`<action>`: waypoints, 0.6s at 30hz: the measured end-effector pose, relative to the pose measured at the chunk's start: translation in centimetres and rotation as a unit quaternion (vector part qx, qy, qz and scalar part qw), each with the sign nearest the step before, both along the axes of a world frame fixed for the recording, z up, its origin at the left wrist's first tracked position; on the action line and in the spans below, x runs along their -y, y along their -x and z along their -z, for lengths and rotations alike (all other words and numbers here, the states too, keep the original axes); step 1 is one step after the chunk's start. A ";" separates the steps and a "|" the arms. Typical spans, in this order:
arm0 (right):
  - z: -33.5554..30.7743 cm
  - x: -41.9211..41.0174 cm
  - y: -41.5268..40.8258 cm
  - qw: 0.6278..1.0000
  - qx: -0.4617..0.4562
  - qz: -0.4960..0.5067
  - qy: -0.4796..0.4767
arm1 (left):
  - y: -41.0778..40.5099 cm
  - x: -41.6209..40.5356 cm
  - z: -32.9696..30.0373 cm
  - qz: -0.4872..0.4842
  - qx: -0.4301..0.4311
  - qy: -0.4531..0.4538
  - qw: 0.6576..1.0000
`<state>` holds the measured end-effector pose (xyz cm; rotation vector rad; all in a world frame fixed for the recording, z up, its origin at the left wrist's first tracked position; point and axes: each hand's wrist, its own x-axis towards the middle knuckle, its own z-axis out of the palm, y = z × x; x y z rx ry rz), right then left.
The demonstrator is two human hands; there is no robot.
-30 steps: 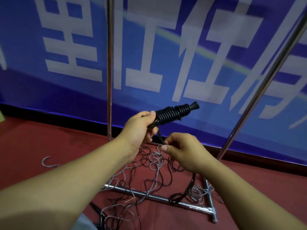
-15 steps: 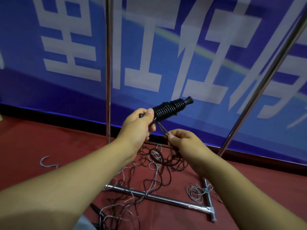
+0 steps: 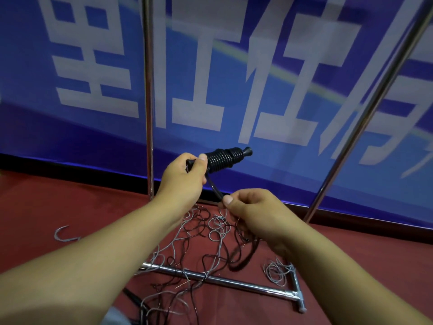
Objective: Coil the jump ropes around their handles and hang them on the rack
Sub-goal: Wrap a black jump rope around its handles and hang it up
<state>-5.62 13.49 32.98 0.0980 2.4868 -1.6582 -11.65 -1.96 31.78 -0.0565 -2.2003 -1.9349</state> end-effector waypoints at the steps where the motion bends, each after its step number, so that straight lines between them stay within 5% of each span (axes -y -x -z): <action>1: 0.0 -0.1 -0.1 1.000 0.002 -0.002 -0.005 | -0.1 0.0 -0.1 -0.003 -0.004 0.013 1.000; 18: -0.9 -0.9 -2.2 0.999 -0.006 -0.031 -0.027 | 1.3 1.9 1.3 -0.010 -0.036 0.207 0.978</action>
